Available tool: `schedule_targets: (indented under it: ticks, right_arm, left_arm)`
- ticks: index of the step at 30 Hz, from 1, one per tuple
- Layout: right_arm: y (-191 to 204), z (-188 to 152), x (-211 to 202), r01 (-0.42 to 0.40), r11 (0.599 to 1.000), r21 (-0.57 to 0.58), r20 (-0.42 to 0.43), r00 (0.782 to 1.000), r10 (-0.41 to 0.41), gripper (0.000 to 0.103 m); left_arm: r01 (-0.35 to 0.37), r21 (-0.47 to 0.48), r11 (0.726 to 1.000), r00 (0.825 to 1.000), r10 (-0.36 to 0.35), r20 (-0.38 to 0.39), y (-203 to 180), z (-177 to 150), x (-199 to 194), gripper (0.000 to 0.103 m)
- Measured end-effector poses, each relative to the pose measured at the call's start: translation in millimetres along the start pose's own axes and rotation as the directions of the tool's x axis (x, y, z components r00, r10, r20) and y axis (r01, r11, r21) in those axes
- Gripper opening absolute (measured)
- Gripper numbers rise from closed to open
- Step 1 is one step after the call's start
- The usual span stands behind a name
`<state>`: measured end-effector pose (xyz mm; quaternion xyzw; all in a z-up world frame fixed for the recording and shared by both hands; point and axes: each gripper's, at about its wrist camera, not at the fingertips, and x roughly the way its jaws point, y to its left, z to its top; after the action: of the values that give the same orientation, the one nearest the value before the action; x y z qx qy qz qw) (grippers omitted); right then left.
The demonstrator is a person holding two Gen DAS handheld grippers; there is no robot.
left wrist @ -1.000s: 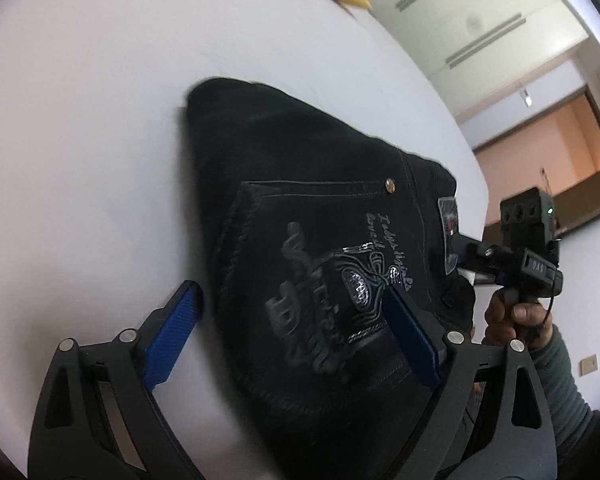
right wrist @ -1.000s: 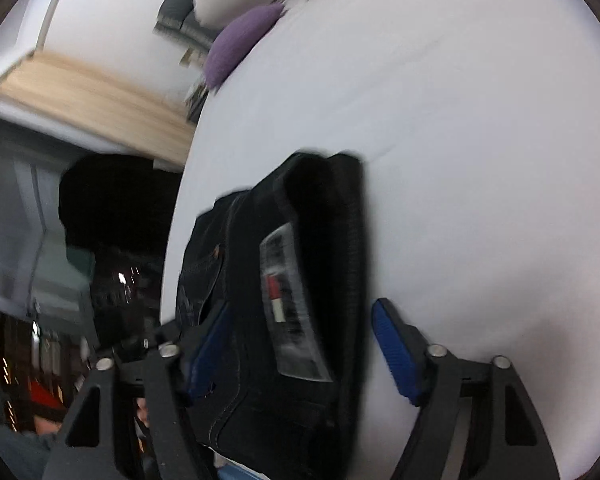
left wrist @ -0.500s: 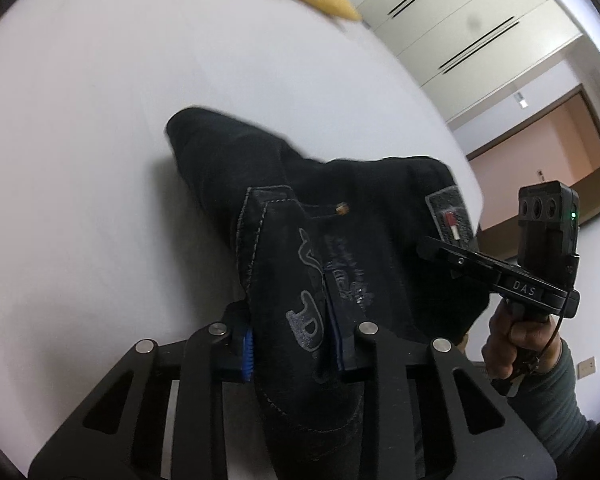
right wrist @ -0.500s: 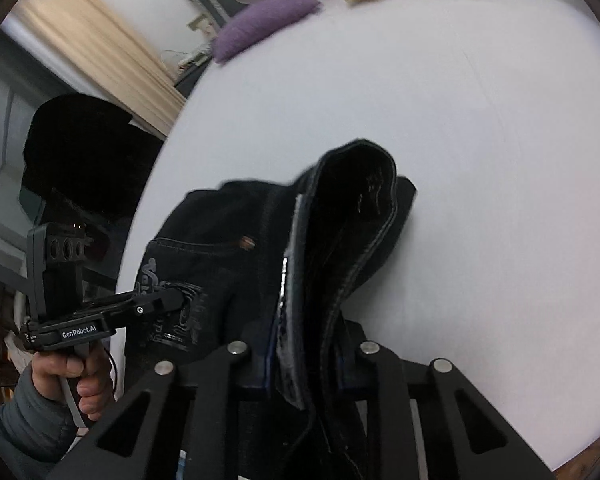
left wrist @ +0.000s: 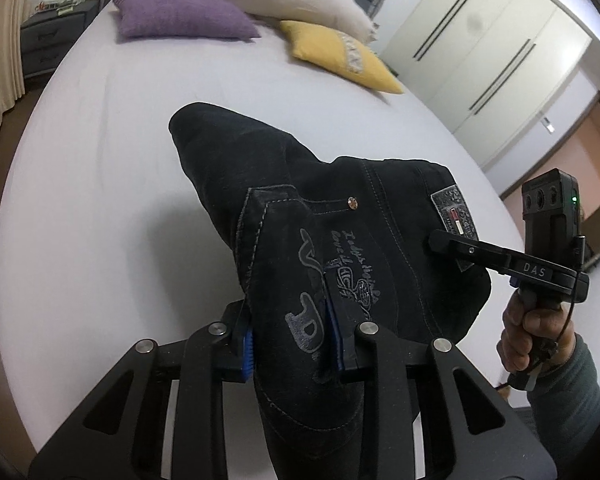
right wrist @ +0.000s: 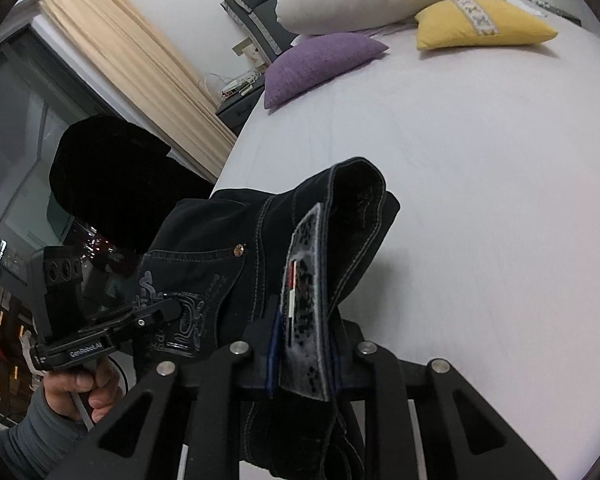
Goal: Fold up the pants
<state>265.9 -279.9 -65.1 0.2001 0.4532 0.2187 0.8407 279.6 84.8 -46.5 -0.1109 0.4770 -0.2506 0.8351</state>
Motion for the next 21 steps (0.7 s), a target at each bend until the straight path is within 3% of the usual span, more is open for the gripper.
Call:
schedule_targets:
  ticks: [5,6,8,9,11,13,15,17,19,20,21]
  right_arm:
    - [-25.2,4.1,62.3,0.011,0.998,0.057,-0.048,0.999,-0.008,0.022]
    - [-33.3,1.0,71.5,0.022,0.997,0.072,-0.062,0.998,-0.018,0.028]
    - [-56.2,-11.5,84.7,0.027,0.988,0.154,-0.086,0.996,-0.014,0.046]
    - [-60.8,-15.9,80.3,-0.005,0.985,0.175,-0.06,0.998,0.016,0.046]
    - [-64.5,-24.3,68.7,-0.039,0.982,0.186,-0.027,0.999,0.045,0.055]
    - [-66.7,-34.5,47.3,-0.004,0.977,0.215,0.001,1.0,0.004,0.061]
    - [-67.0,-43.3,23.4,0.011,0.97,0.244,0.043,0.999,-0.022,0.067]
    - [-58.3,-51.0,-5.1,0.062,0.972,0.228,0.091,0.992,-0.085,0.069]
    - [-36.6,-61.6,-37.9,0.143,0.973,0.182,0.152,0.973,-0.171,0.073]
    - [-25.9,-61.6,-50.1,0.172,0.973,0.156,0.183,0.963,-0.199,0.075]
    - [-10.8,-65.0,-65.7,0.204,0.971,0.124,0.223,0.948,-0.227,0.076]
  left_arm:
    - [-0.034,-0.04,0.999,0.999,0.032,-0.043,52.3,-2.7,45.0,0.03]
    - [-0.043,-0.071,0.997,0.997,0.038,-0.064,64.3,-6.8,55.2,0.039]
    - [-0.023,-0.128,0.992,0.998,0.016,-0.058,83.0,-15.5,61.9,0.047]
    - [-0.001,-0.126,0.992,0.999,-0.003,-0.032,84.8,-18.4,57.7,0.048]
    - [-0.026,-0.099,0.995,0.999,0.023,-0.031,78.9,-19.7,49.0,0.056]
    - [-0.074,-0.055,0.996,0.997,0.073,-0.023,68.1,-17.0,34.8,0.059]
    - [-0.126,-0.003,0.992,0.991,0.126,0.049,54.9,-19.7,6.9,0.064]
    - [-0.229,0.069,0.971,0.963,0.216,0.164,22.7,-21.4,-27.8,0.076]
    - [-0.3,0.114,0.947,0.922,0.257,0.289,-7.7,-24.3,-60.8,0.08]
    - [-0.349,0.128,0.928,0.885,0.281,0.371,-24.4,-31.6,-84.2,0.091]
    - [-0.407,0.127,0.905,0.837,0.313,0.45,-40.8,-39.7,-107.3,0.103]
